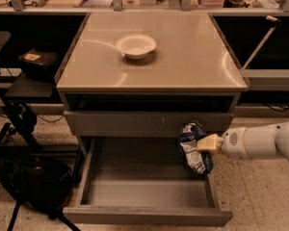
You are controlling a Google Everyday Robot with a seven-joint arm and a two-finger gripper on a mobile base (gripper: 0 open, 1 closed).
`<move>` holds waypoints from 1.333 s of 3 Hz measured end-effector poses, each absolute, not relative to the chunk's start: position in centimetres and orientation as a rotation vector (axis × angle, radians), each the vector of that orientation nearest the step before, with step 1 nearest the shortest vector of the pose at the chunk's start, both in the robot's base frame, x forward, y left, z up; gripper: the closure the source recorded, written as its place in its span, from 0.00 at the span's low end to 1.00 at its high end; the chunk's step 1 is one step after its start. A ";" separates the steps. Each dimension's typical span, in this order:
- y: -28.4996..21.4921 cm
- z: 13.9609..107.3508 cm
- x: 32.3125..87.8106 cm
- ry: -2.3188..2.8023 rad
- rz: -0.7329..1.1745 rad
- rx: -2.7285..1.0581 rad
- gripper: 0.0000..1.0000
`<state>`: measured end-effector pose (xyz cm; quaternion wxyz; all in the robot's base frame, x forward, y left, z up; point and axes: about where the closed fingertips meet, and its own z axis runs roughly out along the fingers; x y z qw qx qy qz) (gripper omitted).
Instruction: Place blue chip bag into middle drawer
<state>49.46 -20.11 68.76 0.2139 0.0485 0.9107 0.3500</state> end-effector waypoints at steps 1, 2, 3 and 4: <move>-19.9 67.3 49.6 2.527 1.009 0.153 1.00; -19.8 66.9 49.2 2.543 0.996 0.163 1.00; -21.3 61.8 48.5 2.546 1.007 0.233 1.00; -21.8 54.4 49.1 2.552 1.063 0.298 1.00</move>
Offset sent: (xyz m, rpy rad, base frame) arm -0.0088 0.0016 -0.0198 0.0035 0.0394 -0.0170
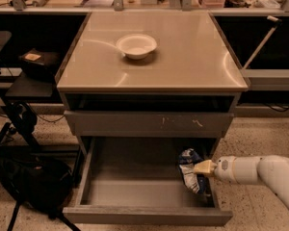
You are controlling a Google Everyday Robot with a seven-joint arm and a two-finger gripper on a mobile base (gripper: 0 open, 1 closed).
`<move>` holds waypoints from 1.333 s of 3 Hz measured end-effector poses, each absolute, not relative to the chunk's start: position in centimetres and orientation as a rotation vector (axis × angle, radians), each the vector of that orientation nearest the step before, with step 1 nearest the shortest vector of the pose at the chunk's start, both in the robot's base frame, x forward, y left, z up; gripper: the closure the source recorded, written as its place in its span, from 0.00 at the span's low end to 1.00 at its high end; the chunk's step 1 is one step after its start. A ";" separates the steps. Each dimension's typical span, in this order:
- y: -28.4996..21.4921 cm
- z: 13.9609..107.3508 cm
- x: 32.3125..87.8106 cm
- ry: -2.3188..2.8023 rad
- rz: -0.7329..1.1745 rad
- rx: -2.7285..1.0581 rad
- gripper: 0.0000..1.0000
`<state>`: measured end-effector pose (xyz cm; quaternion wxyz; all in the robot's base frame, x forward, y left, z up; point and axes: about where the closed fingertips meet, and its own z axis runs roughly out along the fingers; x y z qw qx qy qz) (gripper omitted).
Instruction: Place blue chip bag into middle drawer
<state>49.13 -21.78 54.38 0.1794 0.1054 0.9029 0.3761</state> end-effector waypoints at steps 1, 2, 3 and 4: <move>-20.3 48.7 51.4 2.575 1.097 0.322 1.00; -17.7 45.4 53.3 2.614 1.132 0.298 1.00; -17.5 45.2 53.4 2.619 1.133 0.295 0.81; -17.5 45.2 53.4 2.619 1.133 0.295 0.58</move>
Offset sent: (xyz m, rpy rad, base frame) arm 0.0648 0.0704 -0.1252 0.0491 0.1052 0.0862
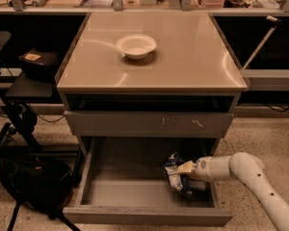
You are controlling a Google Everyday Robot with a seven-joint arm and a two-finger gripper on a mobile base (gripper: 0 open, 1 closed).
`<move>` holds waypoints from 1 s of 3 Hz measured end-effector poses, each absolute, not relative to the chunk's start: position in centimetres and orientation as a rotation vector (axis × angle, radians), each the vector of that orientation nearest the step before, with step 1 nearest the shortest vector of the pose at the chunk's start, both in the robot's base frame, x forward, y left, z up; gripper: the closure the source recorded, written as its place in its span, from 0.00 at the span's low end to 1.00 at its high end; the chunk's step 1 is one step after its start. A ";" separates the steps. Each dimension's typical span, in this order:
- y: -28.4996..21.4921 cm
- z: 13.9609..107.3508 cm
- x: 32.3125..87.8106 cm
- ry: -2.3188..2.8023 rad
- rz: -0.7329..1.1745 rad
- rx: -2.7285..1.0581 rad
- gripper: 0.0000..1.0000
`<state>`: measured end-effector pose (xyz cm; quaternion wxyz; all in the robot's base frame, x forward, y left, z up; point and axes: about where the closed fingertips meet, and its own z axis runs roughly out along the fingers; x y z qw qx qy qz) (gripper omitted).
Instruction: Place blue chip bag into middle drawer
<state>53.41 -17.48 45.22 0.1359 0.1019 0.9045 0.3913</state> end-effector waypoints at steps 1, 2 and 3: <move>-17.5 45.2 53.4 2.619 1.133 0.295 0.35; -17.5 45.2 53.4 2.619 1.133 0.295 0.12; -17.5 45.2 53.4 2.619 1.133 0.295 0.00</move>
Offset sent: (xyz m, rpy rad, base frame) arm 0.0000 0.0000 0.0000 0.0000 0.0000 0.0000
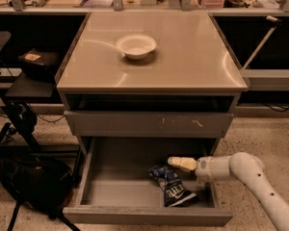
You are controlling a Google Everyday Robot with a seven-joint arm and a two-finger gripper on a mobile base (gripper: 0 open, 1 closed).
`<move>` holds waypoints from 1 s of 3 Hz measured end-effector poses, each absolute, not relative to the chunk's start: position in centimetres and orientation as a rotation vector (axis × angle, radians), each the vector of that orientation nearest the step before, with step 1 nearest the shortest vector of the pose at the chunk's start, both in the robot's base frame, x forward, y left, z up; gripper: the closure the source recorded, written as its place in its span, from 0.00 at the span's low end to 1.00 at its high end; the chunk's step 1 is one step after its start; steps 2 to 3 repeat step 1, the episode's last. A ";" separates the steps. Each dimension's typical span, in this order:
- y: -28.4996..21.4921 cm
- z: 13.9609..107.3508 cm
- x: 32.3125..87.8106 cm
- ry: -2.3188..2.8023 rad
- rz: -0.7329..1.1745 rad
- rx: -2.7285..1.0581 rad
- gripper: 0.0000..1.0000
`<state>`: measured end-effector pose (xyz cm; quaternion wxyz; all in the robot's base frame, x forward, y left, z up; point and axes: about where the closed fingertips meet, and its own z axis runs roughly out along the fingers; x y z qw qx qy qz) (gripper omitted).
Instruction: Place blue chip bag into middle drawer
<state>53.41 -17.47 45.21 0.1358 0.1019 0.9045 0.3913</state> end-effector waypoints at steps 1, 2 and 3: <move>-17.5 45.2 53.4 2.619 1.133 0.295 0.00; -17.5 45.2 53.4 2.619 1.133 0.295 0.00; -17.5 45.2 53.4 2.619 1.133 0.295 0.00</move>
Offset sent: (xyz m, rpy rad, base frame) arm 0.0000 0.0000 0.0000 0.0000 0.0000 0.0000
